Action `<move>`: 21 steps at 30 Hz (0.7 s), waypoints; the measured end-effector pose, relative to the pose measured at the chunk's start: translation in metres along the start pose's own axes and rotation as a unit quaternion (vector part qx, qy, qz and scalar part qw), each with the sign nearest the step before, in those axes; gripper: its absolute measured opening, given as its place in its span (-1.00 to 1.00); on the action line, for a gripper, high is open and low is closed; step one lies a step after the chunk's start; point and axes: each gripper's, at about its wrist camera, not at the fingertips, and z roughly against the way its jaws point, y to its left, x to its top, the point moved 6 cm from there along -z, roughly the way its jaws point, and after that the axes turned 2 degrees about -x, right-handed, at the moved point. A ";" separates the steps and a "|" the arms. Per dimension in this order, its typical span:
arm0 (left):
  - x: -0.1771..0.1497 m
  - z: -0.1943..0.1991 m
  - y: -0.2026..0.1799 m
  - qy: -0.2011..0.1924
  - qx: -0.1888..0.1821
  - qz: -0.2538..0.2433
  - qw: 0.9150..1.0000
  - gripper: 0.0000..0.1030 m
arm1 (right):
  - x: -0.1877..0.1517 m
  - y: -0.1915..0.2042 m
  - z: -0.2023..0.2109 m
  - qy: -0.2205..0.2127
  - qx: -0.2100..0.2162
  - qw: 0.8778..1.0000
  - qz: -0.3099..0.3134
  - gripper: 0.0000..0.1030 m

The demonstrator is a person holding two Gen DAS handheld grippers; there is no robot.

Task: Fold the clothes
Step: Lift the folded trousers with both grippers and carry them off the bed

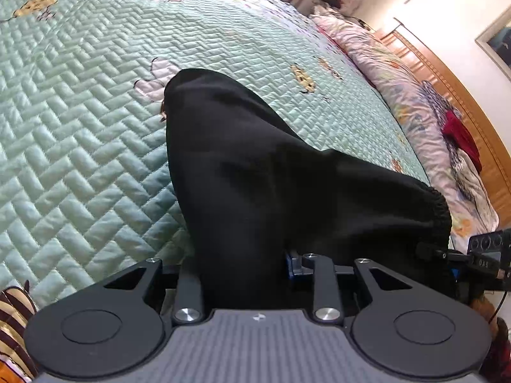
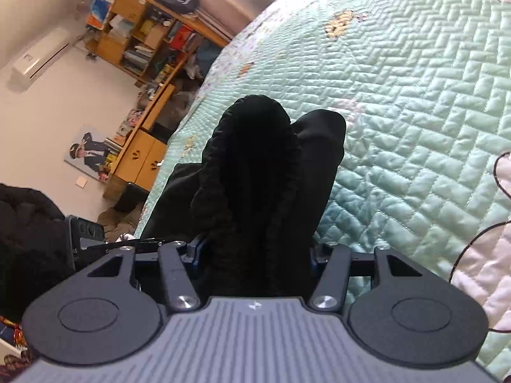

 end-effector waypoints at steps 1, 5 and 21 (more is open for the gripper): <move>0.000 0.000 0.000 0.000 0.001 -0.001 1.000 -0.38 | 0.001 -0.003 -0.002 0.001 0.001 1.000 -0.003 0.11; 0.000 -0.003 0.002 0.007 0.002 0.001 1.000 -0.35 | 0.004 -0.018 -0.010 0.016 0.017 1.000 -0.019 0.11; -0.002 -0.005 0.014 -0.005 -0.048 0.028 0.998 -0.40 | -0.001 -0.002 -0.021 0.015 -0.006 1.000 0.015 0.09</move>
